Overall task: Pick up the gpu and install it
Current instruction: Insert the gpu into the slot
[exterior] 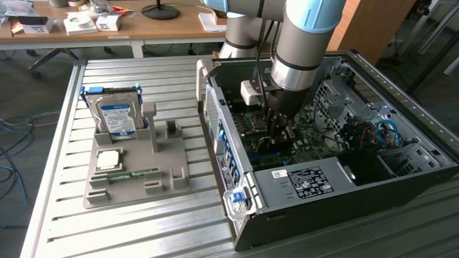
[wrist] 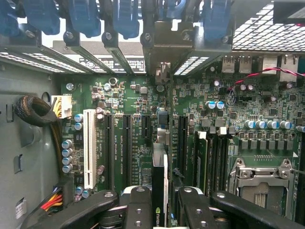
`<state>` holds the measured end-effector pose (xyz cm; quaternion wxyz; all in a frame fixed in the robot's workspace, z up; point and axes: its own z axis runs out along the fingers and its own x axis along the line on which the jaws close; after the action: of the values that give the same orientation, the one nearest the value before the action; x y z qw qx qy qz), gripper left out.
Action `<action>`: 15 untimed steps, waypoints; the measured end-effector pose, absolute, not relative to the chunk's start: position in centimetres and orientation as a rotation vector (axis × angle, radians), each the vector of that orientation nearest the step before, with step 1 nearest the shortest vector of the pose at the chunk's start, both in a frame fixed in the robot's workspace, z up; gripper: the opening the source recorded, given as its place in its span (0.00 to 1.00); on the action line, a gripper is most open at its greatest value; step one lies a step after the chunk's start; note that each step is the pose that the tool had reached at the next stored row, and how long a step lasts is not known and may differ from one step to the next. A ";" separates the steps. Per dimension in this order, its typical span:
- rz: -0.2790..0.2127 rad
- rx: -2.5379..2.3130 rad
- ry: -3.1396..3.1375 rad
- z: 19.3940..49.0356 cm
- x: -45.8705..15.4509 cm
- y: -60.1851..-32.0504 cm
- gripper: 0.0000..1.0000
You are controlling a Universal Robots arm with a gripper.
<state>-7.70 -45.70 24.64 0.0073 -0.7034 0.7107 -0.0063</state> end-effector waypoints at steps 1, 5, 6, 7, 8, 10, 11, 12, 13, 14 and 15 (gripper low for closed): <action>-0.020 -2.200 2.222 24.6 -7.7 -45.7 0.26; -0.020 -2.199 2.223 24.6 -7.7 -45.7 0.26; -0.020 -2.199 2.223 24.6 -7.7 -45.7 0.26; -0.020 -2.199 2.223 24.6 -7.7 -45.7 0.26; -0.020 -2.199 2.223 24.6 -7.7 -45.7 0.26; -0.020 -2.199 2.223 24.6 -7.7 -45.7 0.26; -0.020 -2.199 2.223 24.6 -7.7 -45.7 0.26; -0.020 -2.199 2.223 24.6 -7.7 -45.7 0.26; -0.020 -2.199 2.223 24.6 -7.7 -45.7 0.26; -0.020 -2.199 2.223 24.6 -7.7 -45.7 0.26; -0.019 -2.199 2.223 24.6 -7.7 -45.7 0.26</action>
<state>-7.71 -45.70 24.64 0.0072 -0.7033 0.7108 -0.0062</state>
